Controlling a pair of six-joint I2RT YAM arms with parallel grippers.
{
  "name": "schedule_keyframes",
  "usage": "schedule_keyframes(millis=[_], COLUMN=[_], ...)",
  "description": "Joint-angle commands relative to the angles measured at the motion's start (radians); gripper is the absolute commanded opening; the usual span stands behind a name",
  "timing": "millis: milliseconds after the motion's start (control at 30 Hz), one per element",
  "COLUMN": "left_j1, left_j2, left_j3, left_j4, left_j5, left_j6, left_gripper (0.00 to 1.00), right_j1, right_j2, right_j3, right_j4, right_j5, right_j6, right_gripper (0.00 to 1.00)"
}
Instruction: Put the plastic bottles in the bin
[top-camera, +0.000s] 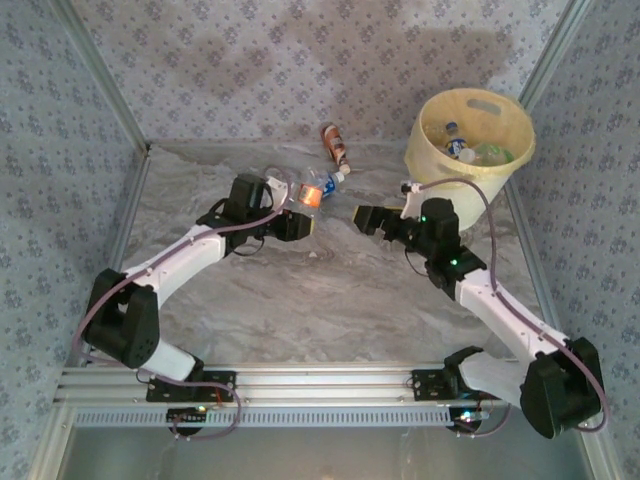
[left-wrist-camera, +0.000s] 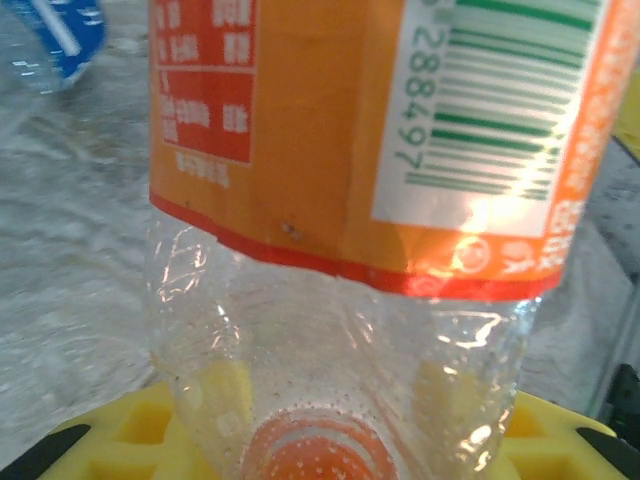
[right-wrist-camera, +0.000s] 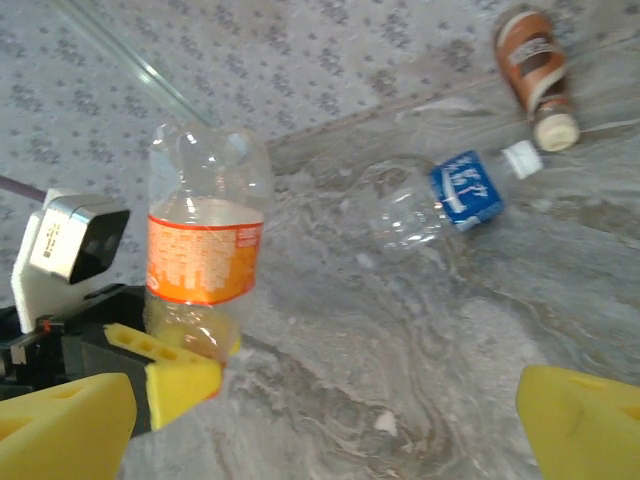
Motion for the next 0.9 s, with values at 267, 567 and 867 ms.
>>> schedule_keyframes(millis=[267, 567, 867], left_j1=[-0.028, -0.089, -0.096], left_j2=[-0.006, 0.031, 0.064], left_j3=[0.040, 0.080, 0.089], left_j4=[0.197, 0.186, 0.211], left_j5=[0.277, 0.347, 0.382], left_j6=[-0.069, -0.026, -0.039], left_gripper=[0.31, 0.31, 0.32], right_j1=[0.057, 0.075, 0.075], right_j2=[0.124, 0.245, 0.224], right_j3=[0.126, 0.223, 0.175], right_j4=[0.159, 0.199, 0.273], right_j5=[-0.143, -0.121, -0.132], right_j6=[0.045, 0.132, 0.153], right_gripper=[1.00, 1.00, 0.63])
